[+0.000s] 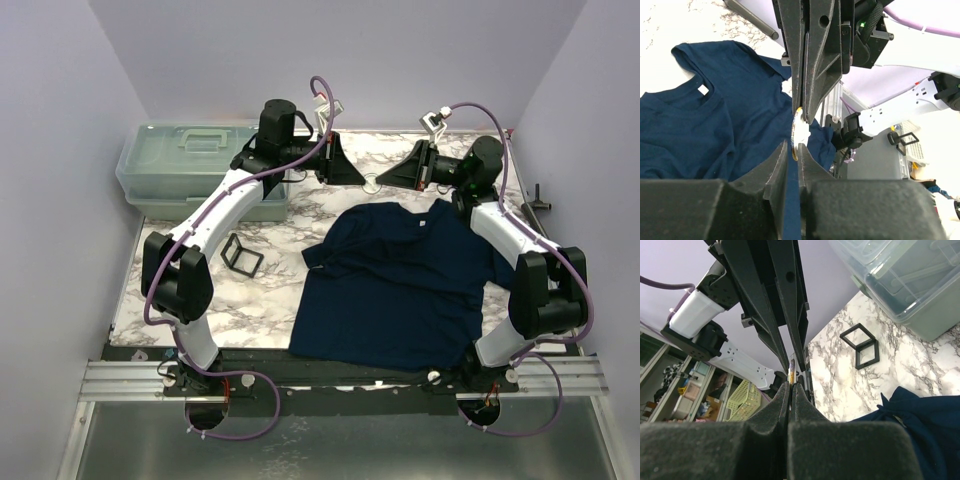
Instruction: Remove the brooch from the garment
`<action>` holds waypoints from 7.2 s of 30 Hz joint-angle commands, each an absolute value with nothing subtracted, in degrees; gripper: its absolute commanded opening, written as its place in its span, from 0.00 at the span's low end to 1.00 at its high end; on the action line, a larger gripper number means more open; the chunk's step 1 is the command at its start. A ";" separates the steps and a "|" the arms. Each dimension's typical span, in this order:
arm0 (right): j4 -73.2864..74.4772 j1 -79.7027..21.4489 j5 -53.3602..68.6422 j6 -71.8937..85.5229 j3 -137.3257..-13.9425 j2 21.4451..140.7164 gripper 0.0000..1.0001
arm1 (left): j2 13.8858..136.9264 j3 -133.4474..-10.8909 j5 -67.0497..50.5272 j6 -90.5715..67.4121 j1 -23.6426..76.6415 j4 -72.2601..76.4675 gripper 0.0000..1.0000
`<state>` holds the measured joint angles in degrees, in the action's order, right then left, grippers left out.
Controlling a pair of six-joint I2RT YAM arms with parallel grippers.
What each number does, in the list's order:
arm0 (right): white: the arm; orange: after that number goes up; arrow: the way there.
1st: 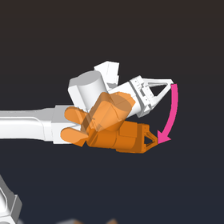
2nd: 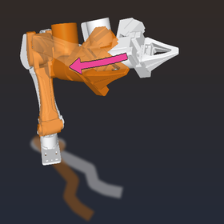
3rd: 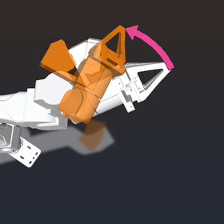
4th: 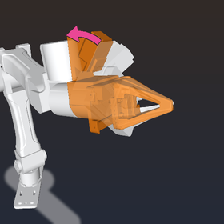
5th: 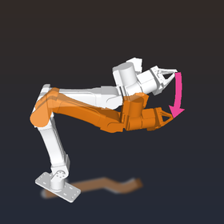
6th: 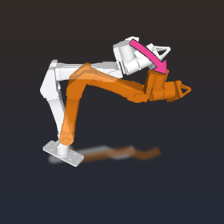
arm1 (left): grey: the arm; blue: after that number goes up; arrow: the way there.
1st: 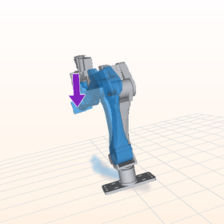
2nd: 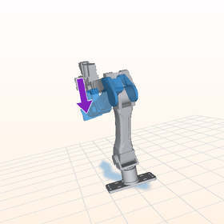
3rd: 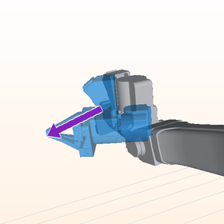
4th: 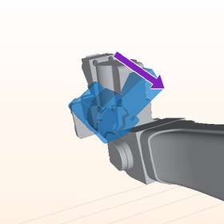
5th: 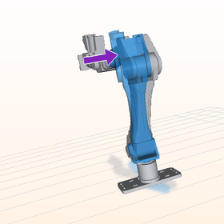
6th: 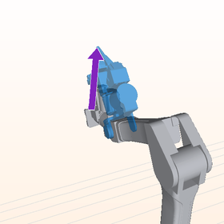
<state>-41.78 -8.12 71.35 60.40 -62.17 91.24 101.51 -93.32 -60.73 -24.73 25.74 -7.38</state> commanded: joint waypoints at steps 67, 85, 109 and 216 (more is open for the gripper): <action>18.23 -8.08 61.57 10.84 -74.46 86.58 0.82 | 86.64 -60.88 25.53 17.14 28.86 -43.18 0.00; 18.74 -8.09 61.35 10.43 -74.62 86.18 0.81 | 94.71 -61.78 29.82 16.79 29.97 -41.48 0.00; 18.81 -8.05 61.43 10.07 -74.79 86.48 0.82 | 98.25 -62.75 29.68 16.70 32.22 -40.41 0.26; 7.76 -9.84 3.32 -20.57 -105.29 131.70 0.01 | 133.23 -119.88 17.48 23.79 27.87 -45.68 0.00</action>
